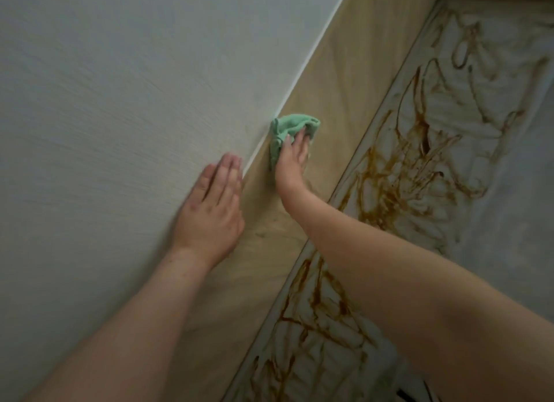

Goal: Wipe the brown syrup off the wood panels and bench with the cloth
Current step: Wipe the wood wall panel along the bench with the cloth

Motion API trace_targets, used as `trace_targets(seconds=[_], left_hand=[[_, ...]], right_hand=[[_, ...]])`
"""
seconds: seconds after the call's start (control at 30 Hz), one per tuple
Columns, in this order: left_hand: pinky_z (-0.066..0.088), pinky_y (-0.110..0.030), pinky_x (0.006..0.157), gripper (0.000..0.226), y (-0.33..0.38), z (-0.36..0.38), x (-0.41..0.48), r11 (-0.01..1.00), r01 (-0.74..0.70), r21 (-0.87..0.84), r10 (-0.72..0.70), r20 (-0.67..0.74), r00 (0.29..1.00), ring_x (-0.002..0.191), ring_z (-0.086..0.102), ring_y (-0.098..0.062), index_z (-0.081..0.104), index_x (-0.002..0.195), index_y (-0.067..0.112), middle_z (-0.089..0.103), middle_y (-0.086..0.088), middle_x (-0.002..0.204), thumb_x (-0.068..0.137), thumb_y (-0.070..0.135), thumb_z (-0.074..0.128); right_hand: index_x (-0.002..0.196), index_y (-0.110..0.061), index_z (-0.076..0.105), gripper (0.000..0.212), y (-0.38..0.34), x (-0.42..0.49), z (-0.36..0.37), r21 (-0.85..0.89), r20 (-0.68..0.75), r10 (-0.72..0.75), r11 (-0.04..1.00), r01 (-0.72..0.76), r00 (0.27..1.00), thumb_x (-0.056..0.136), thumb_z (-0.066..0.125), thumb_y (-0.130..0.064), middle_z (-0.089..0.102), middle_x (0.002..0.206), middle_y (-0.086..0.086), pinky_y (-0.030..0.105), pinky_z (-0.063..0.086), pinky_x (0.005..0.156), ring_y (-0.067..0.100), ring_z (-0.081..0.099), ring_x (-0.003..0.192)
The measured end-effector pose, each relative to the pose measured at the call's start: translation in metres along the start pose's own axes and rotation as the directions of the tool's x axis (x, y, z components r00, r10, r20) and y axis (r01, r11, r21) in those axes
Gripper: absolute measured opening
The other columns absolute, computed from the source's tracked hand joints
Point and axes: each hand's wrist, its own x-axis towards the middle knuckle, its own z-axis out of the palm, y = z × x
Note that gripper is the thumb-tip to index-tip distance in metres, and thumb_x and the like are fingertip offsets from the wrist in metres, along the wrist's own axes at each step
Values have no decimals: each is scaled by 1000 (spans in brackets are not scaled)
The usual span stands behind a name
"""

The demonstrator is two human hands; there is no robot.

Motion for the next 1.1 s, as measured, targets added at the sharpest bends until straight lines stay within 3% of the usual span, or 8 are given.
trace_targets(seconds=[0.13,0.3,0.43,0.5,0.7,0.83,0.97,1.1], left_hand=[[-18,-60,122,75,-1,15,2,989,-43,139,53,-68,996,155,-8,-48,-4,160,-7,-12,-34,165,105,42,12],[-17,-66,118,76,2,19,5,974,-69,216,81,-49,995,153,-8,-53,-7,158,-9,-14,-34,165,104,43,7],[-14,-68,118,76,2,23,4,975,-61,212,85,-105,991,152,-10,-55,-8,157,-11,-13,-33,166,105,42,6],[-13,-67,118,76,3,23,4,975,-52,218,81,-123,989,152,-9,-55,-7,157,-11,-11,-31,167,105,42,6],[-8,-67,119,77,3,24,5,974,-63,217,92,-126,988,153,-5,-54,0,159,-9,-4,-26,169,105,45,13],[-10,-67,118,77,2,24,3,971,-63,231,96,-133,986,154,-3,-53,0,160,-8,-2,-23,170,105,45,12],[-5,-66,120,77,2,22,2,969,-61,240,93,-126,988,154,-2,-53,3,160,-7,1,-22,171,106,46,12],[1,-65,122,77,3,18,1,970,-65,234,92,-108,990,154,0,-52,5,161,-6,3,-20,171,106,47,13]], right_hand=[[165,-36,-1,56,111,-11,25,60,-153,321,947,-315,935,112,16,-45,-4,174,-4,47,-1,129,22,-3,160],[166,-31,1,59,188,-53,57,209,-93,697,712,-671,711,111,9,-50,0,174,0,50,4,129,24,2,160],[164,-39,-4,59,130,-77,73,91,-112,219,973,-210,969,110,15,-51,-9,173,-6,47,-7,127,19,-11,158],[165,-36,-1,61,121,-60,66,-24,-202,-5,1000,0,979,107,15,-50,-6,173,-3,42,-7,126,15,-9,157],[166,-30,-2,55,185,-60,68,42,-200,413,910,-413,889,113,15,-36,-3,174,1,43,-3,126,21,-4,160],[162,-33,-15,62,192,-190,97,-134,115,225,969,-210,968,112,22,-41,-22,171,-1,41,-2,127,24,-15,158],[162,-38,-13,67,174,-124,71,-180,18,30,983,-26,999,110,27,-48,-17,171,-2,47,-1,128,25,-13,158],[164,-40,-4,64,166,-91,68,-101,-84,76,991,-84,994,109,28,-52,-9,173,-1,49,4,129,27,-5,159]])
